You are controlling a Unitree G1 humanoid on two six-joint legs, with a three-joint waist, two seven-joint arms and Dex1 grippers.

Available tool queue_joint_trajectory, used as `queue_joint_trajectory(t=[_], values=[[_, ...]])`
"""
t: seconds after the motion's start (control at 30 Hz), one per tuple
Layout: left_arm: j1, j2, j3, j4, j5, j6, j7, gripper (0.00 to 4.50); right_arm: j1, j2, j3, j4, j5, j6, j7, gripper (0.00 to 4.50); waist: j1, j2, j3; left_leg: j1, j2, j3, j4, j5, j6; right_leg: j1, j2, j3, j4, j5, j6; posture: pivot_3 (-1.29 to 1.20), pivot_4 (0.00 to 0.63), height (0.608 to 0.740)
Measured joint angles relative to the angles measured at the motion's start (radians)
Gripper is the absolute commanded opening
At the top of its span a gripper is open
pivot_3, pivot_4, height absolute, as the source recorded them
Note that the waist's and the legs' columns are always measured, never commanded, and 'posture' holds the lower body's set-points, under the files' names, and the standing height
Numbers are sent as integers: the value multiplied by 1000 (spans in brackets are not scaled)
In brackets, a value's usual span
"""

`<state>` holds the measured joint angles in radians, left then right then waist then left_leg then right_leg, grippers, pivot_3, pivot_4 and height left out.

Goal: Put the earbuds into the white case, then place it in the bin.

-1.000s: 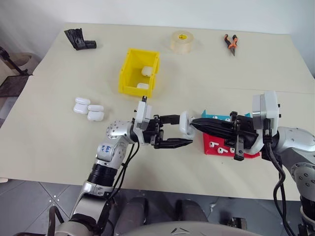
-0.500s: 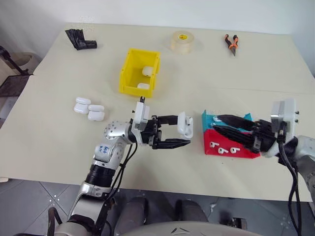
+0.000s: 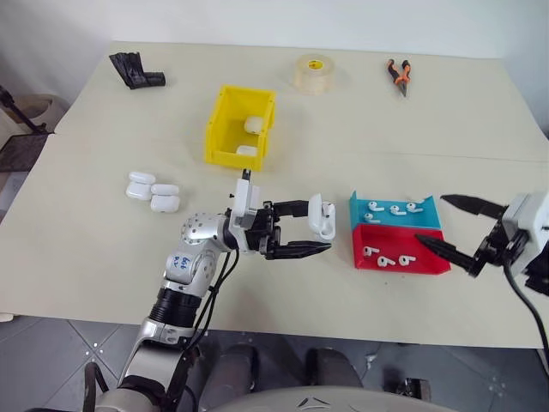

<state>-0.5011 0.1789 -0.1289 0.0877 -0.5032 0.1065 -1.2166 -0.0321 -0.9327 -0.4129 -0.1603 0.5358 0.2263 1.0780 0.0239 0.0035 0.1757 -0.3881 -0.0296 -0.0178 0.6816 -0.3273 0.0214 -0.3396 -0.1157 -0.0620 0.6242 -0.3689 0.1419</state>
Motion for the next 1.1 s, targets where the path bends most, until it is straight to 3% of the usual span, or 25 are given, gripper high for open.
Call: queue_joint_trajectory(t=[0.07, 0.23, 0.43, 0.67, 0.93, 1.03, 1.1], values=[[1, -1, 0, 1, 1, -6, 2, 2771, -51, -36, 32, 19, -4, 25, 24, 4453, 2, 0, 0, 0, 0, -1, 1, 0, 0, 0, 0, -1, 0, 0, 0, 0, 150, 740], [0, -9, -4, 8, 7, -23, 7, 2771, -395, -155, 278, 212, -149, 145, 79, 4453, -3, 0, 0, -1, 0, 0, 0, 0, 0, -1, 0, 0, -2, 0, 0, 0, 150, 740], [4, -19, -7, 9, 13, -43, 24, 2771, -694, -134, 560, 484, -362, 181, 191, 4453, 0, 0, 0, -4, -1, -1, -1, 0, 0, -3, -1, -1, -2, 0, 0, 0, 150, 740], [14, -24, -8, 7, 16, -55, 45, 2771, -868, -38, 726, 687, -535, 126, 290, 4453, -3, 0, 0, -4, -1, -1, 0, 0, 0, -4, -1, -2, -2, 0, 1, 0, 150, 740], [20, -33, -8, 5, 16, -63, 68, 2771, -944, 35, 790, 819, -637, -12, 331, 4453, -2, 0, 0, -4, -1, -1, 0, 0, 0, -5, -1, -3, 0, 0, 1, 0, 150, 740], [24, -31, -8, 2, 16, -63, 72, 2771, -958, 46, 803, 876, -677, -69, 343, 3860, -2, 0, 0, -5, -1, -1, 0, 0, 0, -5, -1, -3, 0, 0, 1, 0, 150, 740], [28, -29, -8, 1, 16, -63, 73, 2771, -967, 48, 803, 903, -695, -93, 349, 3200, -3, 0, 0, -4, -1, -1, 0, 0, 0, -5, -1, -3, 0, 0, 1, 0, 150, 740]])
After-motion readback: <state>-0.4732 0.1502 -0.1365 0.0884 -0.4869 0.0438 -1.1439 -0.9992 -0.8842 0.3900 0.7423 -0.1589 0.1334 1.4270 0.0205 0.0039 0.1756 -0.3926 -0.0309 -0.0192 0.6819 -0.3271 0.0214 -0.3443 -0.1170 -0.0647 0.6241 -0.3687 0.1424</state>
